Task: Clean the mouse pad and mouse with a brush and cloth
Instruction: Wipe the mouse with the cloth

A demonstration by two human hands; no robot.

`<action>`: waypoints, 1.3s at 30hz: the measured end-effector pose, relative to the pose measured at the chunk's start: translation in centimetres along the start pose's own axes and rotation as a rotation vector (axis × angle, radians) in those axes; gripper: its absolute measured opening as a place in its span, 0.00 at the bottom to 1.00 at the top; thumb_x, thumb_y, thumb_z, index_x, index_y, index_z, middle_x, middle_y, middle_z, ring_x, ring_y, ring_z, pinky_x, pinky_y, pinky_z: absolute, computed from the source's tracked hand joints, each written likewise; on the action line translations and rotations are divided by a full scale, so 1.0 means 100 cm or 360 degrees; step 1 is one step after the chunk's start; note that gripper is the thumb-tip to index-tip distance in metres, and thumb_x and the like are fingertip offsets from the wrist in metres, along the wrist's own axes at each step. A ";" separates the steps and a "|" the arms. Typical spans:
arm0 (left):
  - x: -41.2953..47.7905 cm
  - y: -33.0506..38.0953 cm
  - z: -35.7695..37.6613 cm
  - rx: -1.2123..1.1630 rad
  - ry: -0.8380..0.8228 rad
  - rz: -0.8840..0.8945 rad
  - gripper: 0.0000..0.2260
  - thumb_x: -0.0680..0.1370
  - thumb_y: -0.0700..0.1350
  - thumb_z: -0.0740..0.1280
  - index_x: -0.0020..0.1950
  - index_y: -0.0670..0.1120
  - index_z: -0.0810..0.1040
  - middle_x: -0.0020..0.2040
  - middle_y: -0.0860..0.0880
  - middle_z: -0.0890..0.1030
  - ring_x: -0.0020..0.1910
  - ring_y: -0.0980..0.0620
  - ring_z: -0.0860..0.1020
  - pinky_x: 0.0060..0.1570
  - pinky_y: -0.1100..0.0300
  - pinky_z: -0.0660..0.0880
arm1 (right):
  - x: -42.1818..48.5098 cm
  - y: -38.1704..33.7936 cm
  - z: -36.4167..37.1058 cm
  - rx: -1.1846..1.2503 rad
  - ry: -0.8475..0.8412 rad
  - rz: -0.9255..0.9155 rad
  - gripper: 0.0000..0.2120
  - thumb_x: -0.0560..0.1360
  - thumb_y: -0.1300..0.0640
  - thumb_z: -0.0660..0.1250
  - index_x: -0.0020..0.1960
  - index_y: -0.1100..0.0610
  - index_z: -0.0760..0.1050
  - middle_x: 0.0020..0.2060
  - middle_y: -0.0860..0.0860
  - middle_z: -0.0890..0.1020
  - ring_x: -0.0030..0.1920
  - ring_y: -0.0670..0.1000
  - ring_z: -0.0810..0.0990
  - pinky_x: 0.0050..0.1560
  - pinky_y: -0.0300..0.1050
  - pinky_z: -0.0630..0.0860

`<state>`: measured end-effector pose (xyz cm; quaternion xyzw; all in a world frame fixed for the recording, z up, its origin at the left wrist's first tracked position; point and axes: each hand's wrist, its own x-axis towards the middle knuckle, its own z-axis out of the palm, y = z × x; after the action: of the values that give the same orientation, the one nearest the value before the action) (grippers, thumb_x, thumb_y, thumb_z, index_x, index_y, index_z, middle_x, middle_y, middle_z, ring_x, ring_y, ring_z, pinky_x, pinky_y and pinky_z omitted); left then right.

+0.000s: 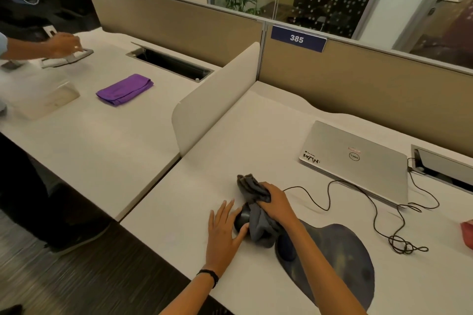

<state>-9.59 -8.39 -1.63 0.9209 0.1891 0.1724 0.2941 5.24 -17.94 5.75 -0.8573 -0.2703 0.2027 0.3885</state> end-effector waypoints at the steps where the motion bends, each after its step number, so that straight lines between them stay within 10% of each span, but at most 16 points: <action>1: 0.000 0.000 0.000 -0.0005 -0.0005 -0.0002 0.26 0.77 0.66 0.46 0.70 0.56 0.65 0.73 0.58 0.60 0.74 0.62 0.48 0.74 0.58 0.38 | 0.002 0.002 -0.001 0.0024 0.0090 0.0038 0.13 0.73 0.62 0.66 0.57 0.61 0.75 0.51 0.57 0.79 0.53 0.56 0.77 0.44 0.33 0.68; 17: 0.001 0.000 0.000 -0.0033 -0.0006 -0.0033 0.29 0.77 0.67 0.44 0.72 0.54 0.63 0.73 0.55 0.64 0.74 0.61 0.52 0.75 0.53 0.43 | -0.013 -0.012 -0.004 0.0054 -0.0204 -0.0077 0.12 0.72 0.61 0.67 0.56 0.58 0.76 0.50 0.53 0.80 0.49 0.49 0.77 0.47 0.33 0.70; 33: 0.000 0.004 -0.004 -0.0092 -0.0049 -0.0050 0.32 0.75 0.70 0.43 0.71 0.55 0.64 0.72 0.55 0.65 0.73 0.60 0.56 0.75 0.53 0.43 | -0.023 -0.009 -0.001 0.0167 0.0266 0.0182 0.11 0.73 0.63 0.65 0.55 0.59 0.76 0.50 0.56 0.81 0.52 0.56 0.78 0.51 0.45 0.74; 39: 0.000 0.005 -0.004 -0.0093 -0.0074 -0.0060 0.35 0.74 0.71 0.42 0.73 0.53 0.62 0.73 0.56 0.64 0.73 0.62 0.53 0.75 0.54 0.41 | -0.036 -0.007 -0.016 0.0046 -0.0124 0.0026 0.13 0.70 0.61 0.69 0.54 0.56 0.78 0.49 0.54 0.82 0.50 0.53 0.79 0.52 0.45 0.74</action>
<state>-9.62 -8.52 -0.99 0.9120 0.1943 0.1507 0.3283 3.13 -20.70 7.84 -0.8452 -0.2751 0.2430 0.3885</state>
